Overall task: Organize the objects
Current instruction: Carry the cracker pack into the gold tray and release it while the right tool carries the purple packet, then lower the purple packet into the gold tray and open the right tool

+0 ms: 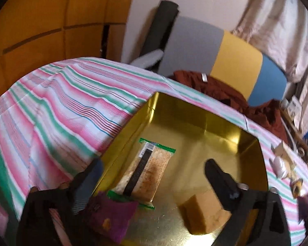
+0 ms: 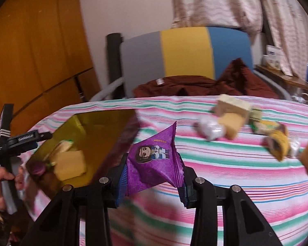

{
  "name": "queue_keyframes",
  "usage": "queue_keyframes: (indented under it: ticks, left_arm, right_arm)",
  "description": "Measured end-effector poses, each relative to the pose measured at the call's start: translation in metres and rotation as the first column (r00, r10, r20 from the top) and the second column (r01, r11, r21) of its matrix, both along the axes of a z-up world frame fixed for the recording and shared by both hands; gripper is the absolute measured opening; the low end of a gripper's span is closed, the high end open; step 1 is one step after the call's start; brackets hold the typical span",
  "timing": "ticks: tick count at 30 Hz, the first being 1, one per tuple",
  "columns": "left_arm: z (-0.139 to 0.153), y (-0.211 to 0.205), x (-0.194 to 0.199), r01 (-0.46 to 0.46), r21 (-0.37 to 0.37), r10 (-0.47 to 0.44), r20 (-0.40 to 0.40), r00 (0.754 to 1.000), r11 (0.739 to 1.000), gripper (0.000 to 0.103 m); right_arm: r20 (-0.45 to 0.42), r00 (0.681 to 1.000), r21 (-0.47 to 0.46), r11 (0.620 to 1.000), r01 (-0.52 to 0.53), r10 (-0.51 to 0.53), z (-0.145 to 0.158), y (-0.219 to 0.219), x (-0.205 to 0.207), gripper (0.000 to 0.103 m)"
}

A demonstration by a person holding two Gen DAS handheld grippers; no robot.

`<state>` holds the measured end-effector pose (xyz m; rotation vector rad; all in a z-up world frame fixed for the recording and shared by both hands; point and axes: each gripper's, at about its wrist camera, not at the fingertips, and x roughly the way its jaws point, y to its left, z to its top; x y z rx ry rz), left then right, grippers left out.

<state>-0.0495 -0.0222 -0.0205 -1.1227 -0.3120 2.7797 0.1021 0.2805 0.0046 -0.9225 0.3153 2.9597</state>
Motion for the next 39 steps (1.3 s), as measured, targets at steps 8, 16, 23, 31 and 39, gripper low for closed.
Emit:
queue_keyframes:
  ticks: [8,16,23,31,39]
  left_arm:
    - [0.003,-0.011,0.009,-0.039,0.004,0.039,0.005,0.999,0.999,0.103]
    - [0.023,-0.031,0.013,-0.118,0.053,0.119,-0.011,0.993,0.992,0.103]
    - [0.04,-0.047,0.014,-0.176,0.058,0.178,-0.037,0.983,0.983,0.103]
    - [0.041,-0.055,0.014,-0.19,0.084,0.193,-0.019,0.981,0.978,0.103]
    - [0.036,-0.047,0.014,-0.182,0.078,0.183,0.002,0.983,0.98,0.103]
  right_arm:
    - [0.037,0.985,-0.004,0.985,-0.17,0.17,-0.001,-0.059,-0.017,0.041]
    - [0.116,0.938,-0.058,0.945,-0.322,0.327,-0.009,-0.111,-0.045,0.041]
    - [0.179,0.876,-0.097,0.894,-0.437,0.448,-0.024,-0.165,-0.078,0.041]
    - [0.24,0.848,-0.108,0.881,-0.461,0.473,-0.041,-0.191,-0.099,0.045]
    - [0.184,0.878,-0.103,0.897,-0.429,0.442,-0.027,-0.173,-0.082,0.05]
